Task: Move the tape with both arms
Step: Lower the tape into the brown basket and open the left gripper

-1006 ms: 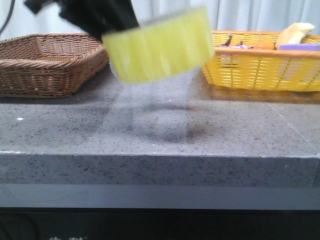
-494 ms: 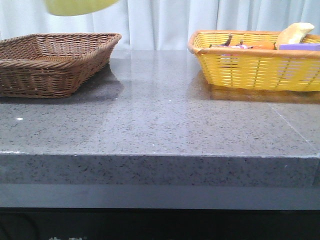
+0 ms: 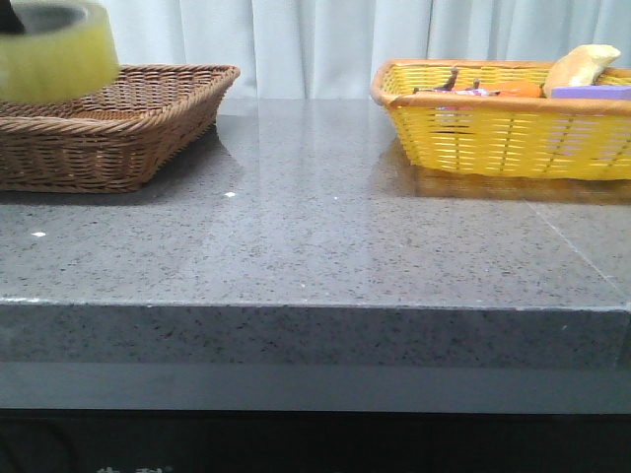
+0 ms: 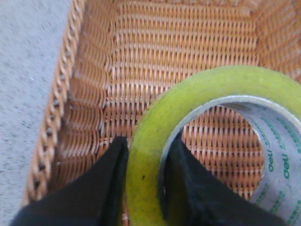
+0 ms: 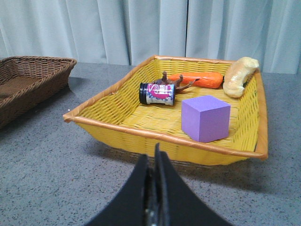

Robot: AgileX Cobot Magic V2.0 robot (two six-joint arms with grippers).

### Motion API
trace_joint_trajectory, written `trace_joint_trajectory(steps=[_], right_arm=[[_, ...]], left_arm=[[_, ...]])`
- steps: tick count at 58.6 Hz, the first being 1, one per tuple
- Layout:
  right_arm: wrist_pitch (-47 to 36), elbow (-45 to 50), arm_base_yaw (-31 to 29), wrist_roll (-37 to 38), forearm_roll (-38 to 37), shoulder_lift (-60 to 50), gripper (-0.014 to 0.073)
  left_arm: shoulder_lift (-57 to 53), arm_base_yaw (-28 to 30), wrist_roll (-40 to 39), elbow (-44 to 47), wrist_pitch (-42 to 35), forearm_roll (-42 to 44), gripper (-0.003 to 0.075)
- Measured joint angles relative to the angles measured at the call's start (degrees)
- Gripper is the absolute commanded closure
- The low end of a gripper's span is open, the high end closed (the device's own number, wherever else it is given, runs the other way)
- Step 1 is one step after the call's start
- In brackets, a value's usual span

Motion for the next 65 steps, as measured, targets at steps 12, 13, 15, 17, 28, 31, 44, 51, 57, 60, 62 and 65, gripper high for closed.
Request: trace_joint_trajectory(steps=[12,13,15,17,28,31,44,51,57,60,62,65], right_arm=[[0.0,0.0,0.0,0.0,0.0,0.0,0.0704],[0.0,0.0,0.0,0.0,0.0,0.0,0.0704],[0.0,0.0,0.0,0.0,0.0,0.0,0.0704],[0.0,0.0,0.0,0.0,0.0,0.0,0.0704],[0.0,0.0,0.0,0.0,0.0,0.0,0.0704],[0.0,0.0,0.0,0.0,0.0,0.0,0.0704],[0.0,0.0,0.0,0.0,0.0,0.0,0.0704],[0.0,0.0,0.0,0.0,0.0,0.0,0.0704],[0.0,0.0,0.0,0.0,0.0,0.0,0.0704],[0.0,0.0,0.0,0.0,0.0,0.0,0.0704],[0.0,0.0,0.0,0.0,0.0,0.0,0.0704],[0.0,0.0,0.0,0.0,0.0,0.0,0.0704]], left_arm=[[4.7,0.0,0.0,0.0,0.0,-0.1,0.0586],[4.9,0.0,0.0,0.0,0.0,-0.1,0.0556],[4.9,0.0,0.0,0.0,0.0,-0.1,0.0501],[5.0,0.0,0.0,0.0,0.0,-0.1,0.0445],[4.0,0.0,0.0,-0.2,-0.8,-0.5,0.0271],[3.4,0.0,0.0,-0.2,-0.8,-0.5,0.0276],[-2.1,0.0,0.0,-0.1,-0.8,-0.5,0.0402],[-7.3,0.0,0.0,2.4,-1.8,-0.5,0.0545],[-12.5,0.0,0.0,7.1,-4.1,-0.5,0.067],[-15.1,0.0,0.0,10.0,-5.6,-0.5,0.0722],[-17.0,0.0,0.0,12.2,-6.7,-0.5,0.0738],[-20.1,0.0,0.0,15.9,-9.0,-0.5,0.074]])
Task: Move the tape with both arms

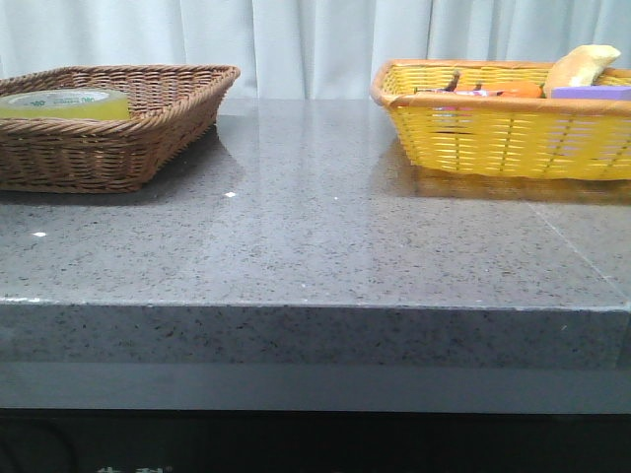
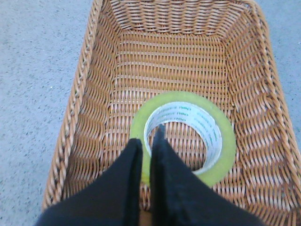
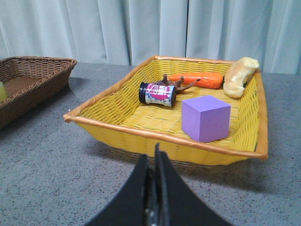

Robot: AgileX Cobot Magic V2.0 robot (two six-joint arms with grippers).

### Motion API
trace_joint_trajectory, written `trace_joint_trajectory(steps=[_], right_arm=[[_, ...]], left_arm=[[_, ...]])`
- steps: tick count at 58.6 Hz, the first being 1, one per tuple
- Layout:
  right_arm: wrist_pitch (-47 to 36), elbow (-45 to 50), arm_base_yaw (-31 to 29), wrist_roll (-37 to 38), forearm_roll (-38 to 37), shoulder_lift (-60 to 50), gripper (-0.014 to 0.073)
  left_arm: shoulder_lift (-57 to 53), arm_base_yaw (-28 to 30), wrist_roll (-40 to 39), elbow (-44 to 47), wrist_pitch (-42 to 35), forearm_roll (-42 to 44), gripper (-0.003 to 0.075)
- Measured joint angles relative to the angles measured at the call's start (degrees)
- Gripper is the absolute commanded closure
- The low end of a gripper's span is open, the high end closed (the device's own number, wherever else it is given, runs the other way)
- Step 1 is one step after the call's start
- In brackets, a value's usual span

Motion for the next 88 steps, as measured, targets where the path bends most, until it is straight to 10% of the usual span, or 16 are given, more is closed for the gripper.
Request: trace_joint_trajectory(steps=[41,88], right_arm=[[0.0,0.0,0.0,0.0,0.0,0.0,0.0704],[0.0,0.0,0.0,0.0,0.0,0.0,0.0704]], left_arm=[[-55.3,0.0,0.0,43.3,-9.7,-0.5,0.074],[-69.3,0.0,0.0,47.6,-8.9,-0.5,0.074]])
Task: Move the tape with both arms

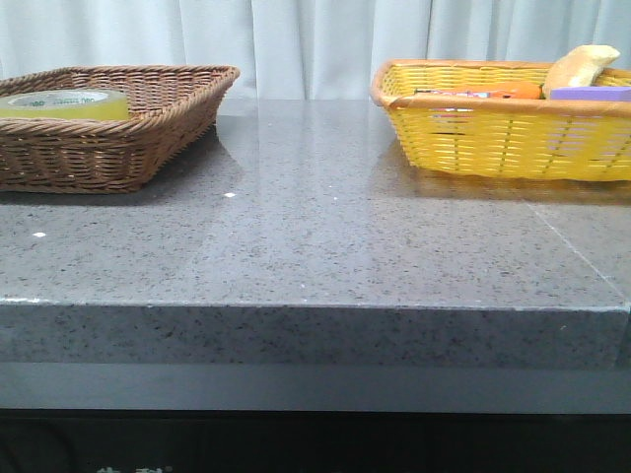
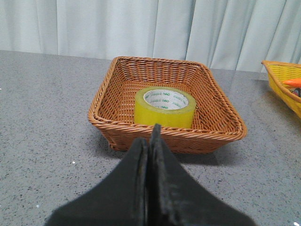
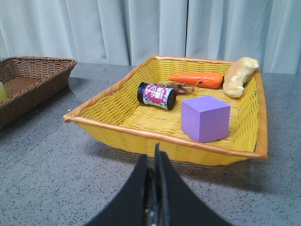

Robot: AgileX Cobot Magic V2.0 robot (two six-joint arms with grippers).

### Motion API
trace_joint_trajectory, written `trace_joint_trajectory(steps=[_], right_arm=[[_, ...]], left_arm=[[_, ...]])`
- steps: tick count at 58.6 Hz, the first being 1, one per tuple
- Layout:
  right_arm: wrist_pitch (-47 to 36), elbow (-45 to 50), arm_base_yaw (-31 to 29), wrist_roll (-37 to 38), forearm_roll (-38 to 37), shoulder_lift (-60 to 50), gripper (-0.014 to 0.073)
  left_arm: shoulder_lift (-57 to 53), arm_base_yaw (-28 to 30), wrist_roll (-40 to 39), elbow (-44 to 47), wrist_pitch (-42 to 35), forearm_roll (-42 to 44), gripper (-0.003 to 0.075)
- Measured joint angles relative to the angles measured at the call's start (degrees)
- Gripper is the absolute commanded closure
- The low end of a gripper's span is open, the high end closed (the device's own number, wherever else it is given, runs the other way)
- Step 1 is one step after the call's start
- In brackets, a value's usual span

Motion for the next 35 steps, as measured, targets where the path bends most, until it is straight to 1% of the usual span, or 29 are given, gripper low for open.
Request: trace_joint_trajectory(steps=[13,19,26,35], right_arm=[[0.0,0.0,0.0,0.0,0.0,0.0,0.0704],[0.0,0.0,0.0,0.0,0.0,0.0,0.0704],[0.0,0.0,0.0,0.0,0.1,0.0,0.0704],[0.0,0.0,0.0,0.0,0.1,0.0,0.0704]], left_arm=[[-2.6,1.0,0.0,3.7,-0.2,0.0,0.074],[-5.6,2.9,0.0,7.0,-0.9,-0.1,0.074],[-6.1,5.5,0.0,11.0,-1.9,-0.2,0.074],[-6.1,6.7,0.0,16.7,-6.2,-0.2,0.074]])
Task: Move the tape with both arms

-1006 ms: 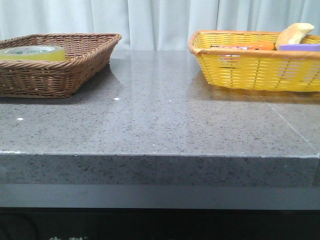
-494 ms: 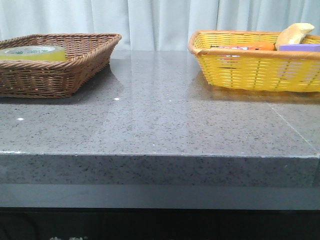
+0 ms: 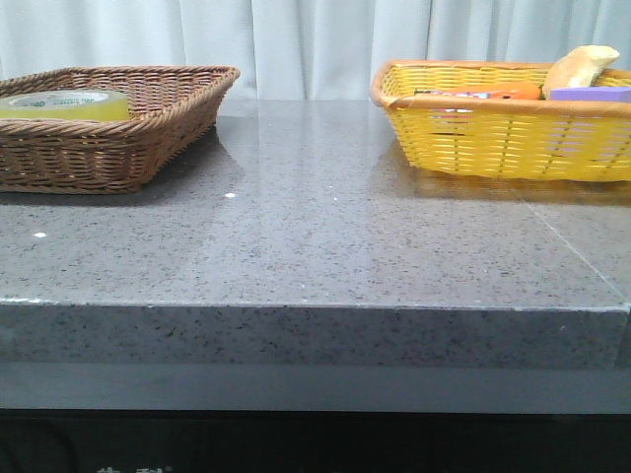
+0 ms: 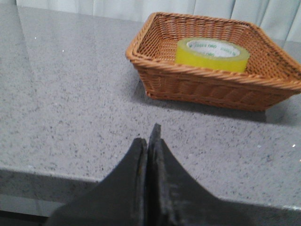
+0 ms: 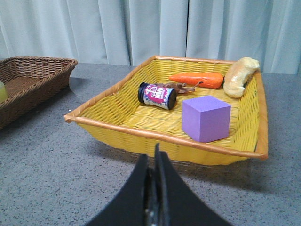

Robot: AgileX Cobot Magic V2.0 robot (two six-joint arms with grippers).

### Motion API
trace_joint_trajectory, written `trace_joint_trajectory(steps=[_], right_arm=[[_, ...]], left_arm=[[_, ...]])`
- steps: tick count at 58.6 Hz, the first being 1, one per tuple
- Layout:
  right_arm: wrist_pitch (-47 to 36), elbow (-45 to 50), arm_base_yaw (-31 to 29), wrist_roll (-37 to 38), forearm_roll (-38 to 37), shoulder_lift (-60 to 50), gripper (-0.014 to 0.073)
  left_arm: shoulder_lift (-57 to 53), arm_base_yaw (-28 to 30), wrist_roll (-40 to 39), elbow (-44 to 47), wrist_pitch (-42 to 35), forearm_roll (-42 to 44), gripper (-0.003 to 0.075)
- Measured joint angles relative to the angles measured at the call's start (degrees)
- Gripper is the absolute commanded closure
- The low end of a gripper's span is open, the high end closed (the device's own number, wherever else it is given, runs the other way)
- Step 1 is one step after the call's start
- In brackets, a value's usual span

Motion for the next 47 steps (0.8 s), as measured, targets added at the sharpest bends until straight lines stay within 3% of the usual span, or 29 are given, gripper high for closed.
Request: trace_joint_trajectory(steps=[18,47], right_arm=[[0.0,0.0,0.0,0.0,0.0,0.0,0.0704],[0.0,0.0,0.0,0.0,0.0,0.0,0.0704]], left_arm=[[0.0,0.0,0.0,5.7,-8.5,0.0,0.074],[0.0,0.0,0.0,5.7,-9.7,0.0,0.074]])
